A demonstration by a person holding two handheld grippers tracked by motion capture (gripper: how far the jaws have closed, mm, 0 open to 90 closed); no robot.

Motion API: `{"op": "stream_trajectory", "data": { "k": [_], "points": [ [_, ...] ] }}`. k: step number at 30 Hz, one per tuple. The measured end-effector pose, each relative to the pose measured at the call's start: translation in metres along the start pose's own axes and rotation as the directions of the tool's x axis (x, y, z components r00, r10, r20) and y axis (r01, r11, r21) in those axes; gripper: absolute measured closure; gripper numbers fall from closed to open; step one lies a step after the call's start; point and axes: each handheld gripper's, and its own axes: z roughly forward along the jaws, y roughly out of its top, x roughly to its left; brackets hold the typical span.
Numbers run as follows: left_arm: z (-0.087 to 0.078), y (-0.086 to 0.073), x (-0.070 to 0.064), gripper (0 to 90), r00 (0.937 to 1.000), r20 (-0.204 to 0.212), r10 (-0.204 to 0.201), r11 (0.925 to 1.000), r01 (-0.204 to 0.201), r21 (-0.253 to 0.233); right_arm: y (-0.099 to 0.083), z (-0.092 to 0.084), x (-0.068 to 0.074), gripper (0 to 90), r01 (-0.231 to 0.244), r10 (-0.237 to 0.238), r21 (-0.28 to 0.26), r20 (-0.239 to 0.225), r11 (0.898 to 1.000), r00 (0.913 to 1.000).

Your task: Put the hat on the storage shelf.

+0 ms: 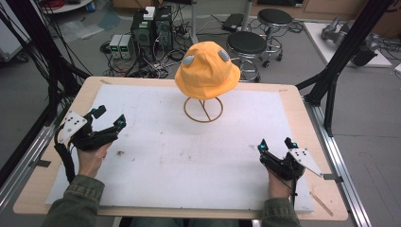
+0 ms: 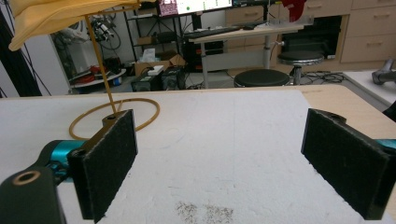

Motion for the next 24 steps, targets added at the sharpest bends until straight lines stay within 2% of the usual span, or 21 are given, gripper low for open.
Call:
{"op": "stream_trajectory", "data": {
  "k": [3,6,14,18,24],
  "points": [
    [-0.007,-0.006,0.004,18.5,0.9998,-0.020,-0.005,1.0000,0.006,0.007,0.000,0.000,0.000,9.5,-0.001,0.001,0.005,-0.003,1.000,1.0000],
    [-0.015,-0.012,0.009,18.6,0.9986,-0.049,-0.019,0.9991,0.021,0.036,0.000,0.000,0.000,9.5,0.001,-0.001,0.005,-0.005,1.000,1.0000],
    [-0.038,-0.028,0.019,18.6,0.9924,-0.120,-0.026,0.9992,0.029,0.028,0.000,0.000,0.000,9.5,0.004,-0.004,0.004,-0.005,1.000,1.0000],
    [-0.047,-0.033,0.023,18.6,0.9856,-0.169,-0.012,0.9993,0.018,0.034,0.000,0.000,0.000,9.5,0.004,-0.004,0.005,-0.005,1.000,1.0000],
    [-0.062,-0.039,0.030,18.5,0.9740,-0.225,-0.026,0.9993,0.031,0.020,0.000,-0.001,0.000,9.4,0.008,-0.008,0.009,-0.002,1.000,1.0000]
  ]
}}
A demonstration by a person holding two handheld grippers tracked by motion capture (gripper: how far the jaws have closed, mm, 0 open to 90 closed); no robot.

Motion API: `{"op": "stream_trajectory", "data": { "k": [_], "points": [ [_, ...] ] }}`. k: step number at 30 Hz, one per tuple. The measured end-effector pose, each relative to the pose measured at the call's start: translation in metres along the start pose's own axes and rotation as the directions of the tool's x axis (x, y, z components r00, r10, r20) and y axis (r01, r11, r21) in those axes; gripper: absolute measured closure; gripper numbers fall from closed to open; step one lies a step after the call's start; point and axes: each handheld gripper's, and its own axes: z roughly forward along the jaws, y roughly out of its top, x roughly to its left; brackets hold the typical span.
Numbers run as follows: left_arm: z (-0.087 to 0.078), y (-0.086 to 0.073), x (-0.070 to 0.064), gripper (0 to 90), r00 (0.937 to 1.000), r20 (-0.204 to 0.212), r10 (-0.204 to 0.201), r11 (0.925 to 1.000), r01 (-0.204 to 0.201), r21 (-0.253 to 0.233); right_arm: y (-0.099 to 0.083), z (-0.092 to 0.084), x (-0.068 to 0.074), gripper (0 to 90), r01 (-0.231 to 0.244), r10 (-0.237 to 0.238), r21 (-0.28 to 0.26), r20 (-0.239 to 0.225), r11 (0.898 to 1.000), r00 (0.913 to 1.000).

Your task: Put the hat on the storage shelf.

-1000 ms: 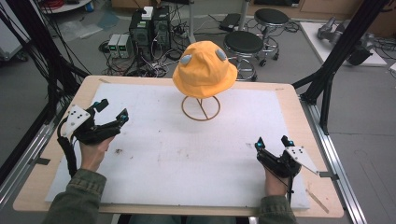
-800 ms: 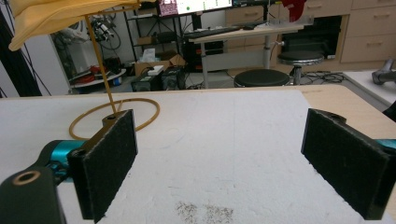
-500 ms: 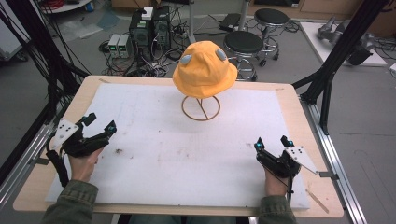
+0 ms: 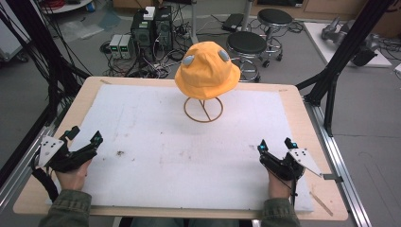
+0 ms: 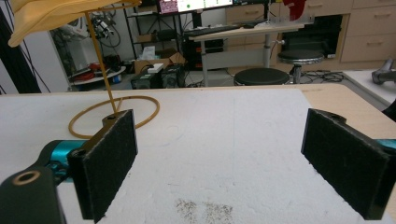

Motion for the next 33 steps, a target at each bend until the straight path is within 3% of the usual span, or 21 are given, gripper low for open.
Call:
{"op": "stream_trajectory", "data": {
  "k": [5,8,16,22,33],
  "points": [
    [-0.011,-0.008,0.010,18.7,0.9982,-0.059,-0.010,0.9998,0.011,0.014,0.000,0.000,0.000,9.4,-0.002,0.001,0.005,0.006,1.000,1.0000],
    [-0.019,-0.014,0.019,18.7,0.9951,-0.093,-0.035,0.9992,0.037,0.017,0.000,0.000,0.000,9.4,-0.001,0.000,0.005,0.006,1.000,1.0000],
    [-0.031,-0.021,0.031,18.7,0.9878,-0.141,-0.066,0.9972,0.070,0.026,-0.001,-0.002,-0.002,9.5,-0.008,0.008,0.002,0.023,1.000,0.9997],
    [-0.034,-0.022,0.030,18.7,0.9875,-0.142,-0.069,0.9970,0.073,0.026,-0.002,-0.003,-0.005,9.5,-0.039,0.039,-0.008,0.030,0.999,0.9988],
    [-0.033,-0.023,0.029,18.7,0.9891,-0.132,-0.064,0.9972,0.068,0.031,-0.002,-0.003,-0.006,9.5,-0.041,0.041,-0.002,0.026,0.999,0.9988]
  ]
}}
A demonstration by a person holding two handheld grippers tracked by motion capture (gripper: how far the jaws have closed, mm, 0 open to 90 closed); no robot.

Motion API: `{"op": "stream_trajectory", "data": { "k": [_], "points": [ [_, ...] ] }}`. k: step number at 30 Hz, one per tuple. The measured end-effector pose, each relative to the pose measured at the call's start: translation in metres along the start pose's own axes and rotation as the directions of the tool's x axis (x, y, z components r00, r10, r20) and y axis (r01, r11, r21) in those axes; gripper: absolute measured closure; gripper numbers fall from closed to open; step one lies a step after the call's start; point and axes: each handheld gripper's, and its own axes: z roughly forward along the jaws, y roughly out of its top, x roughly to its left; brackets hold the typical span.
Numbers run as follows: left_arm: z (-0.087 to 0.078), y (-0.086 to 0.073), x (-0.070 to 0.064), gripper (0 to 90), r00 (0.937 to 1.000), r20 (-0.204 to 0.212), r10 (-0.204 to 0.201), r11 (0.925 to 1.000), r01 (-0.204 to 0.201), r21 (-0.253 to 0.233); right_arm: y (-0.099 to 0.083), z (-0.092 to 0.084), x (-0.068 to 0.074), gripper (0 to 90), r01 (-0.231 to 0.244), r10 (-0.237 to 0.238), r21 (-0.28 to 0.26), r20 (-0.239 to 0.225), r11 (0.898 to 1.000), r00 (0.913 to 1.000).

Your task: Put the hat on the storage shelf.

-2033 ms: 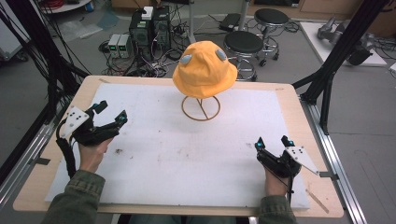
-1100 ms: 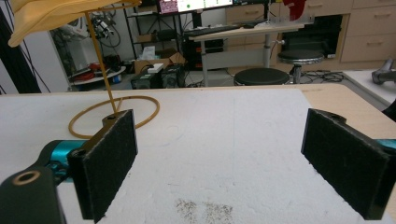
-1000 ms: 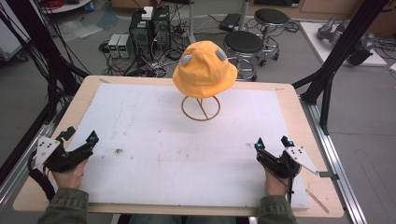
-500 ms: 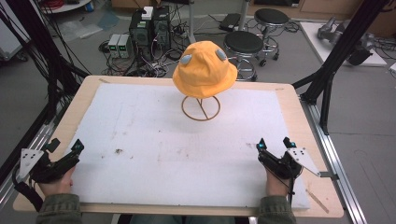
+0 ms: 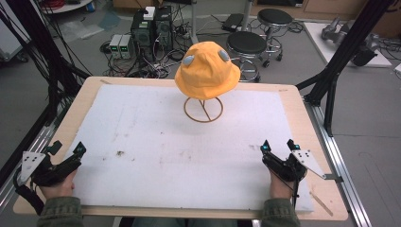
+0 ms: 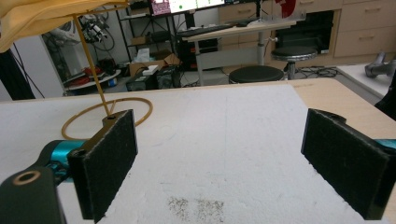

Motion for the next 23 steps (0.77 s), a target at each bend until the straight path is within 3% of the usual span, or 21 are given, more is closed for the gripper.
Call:
{"op": "stream_trajectory", "data": {
  "k": [23],
  "points": [
    [0.0021,-0.0016,-0.0007,19.4,1.0000,0.007,0.004,1.0000,-0.004,0.001,0.0001,0.0000,-0.0007,9.5,-0.002,0.002,-0.001,0.004,1.000,1.0000]
  ]
}}
